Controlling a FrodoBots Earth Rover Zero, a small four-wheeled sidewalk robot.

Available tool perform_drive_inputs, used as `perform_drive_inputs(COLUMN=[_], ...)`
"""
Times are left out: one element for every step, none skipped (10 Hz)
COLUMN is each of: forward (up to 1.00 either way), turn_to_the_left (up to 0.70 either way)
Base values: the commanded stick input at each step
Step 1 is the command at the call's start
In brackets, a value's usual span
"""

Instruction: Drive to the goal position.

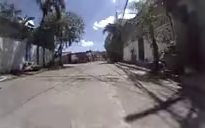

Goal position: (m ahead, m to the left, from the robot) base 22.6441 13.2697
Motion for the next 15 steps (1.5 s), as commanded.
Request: perform_drive_inputs(forward=[0.85, 0.75, 0.7, 0.7, 0.7, 0.7, 0.7, 0.7, 0.7, 0.7, 0.7, 0.7, 0.7, 0.7, 0.7], turn_to_the_left=[-0.34, -0.35, -0.35, -0.35, -0.35, -0.35, -0.35, -0.35, -0.35, -0.35, -0.35, -0.35, -0.35, -0.35, -0.35])
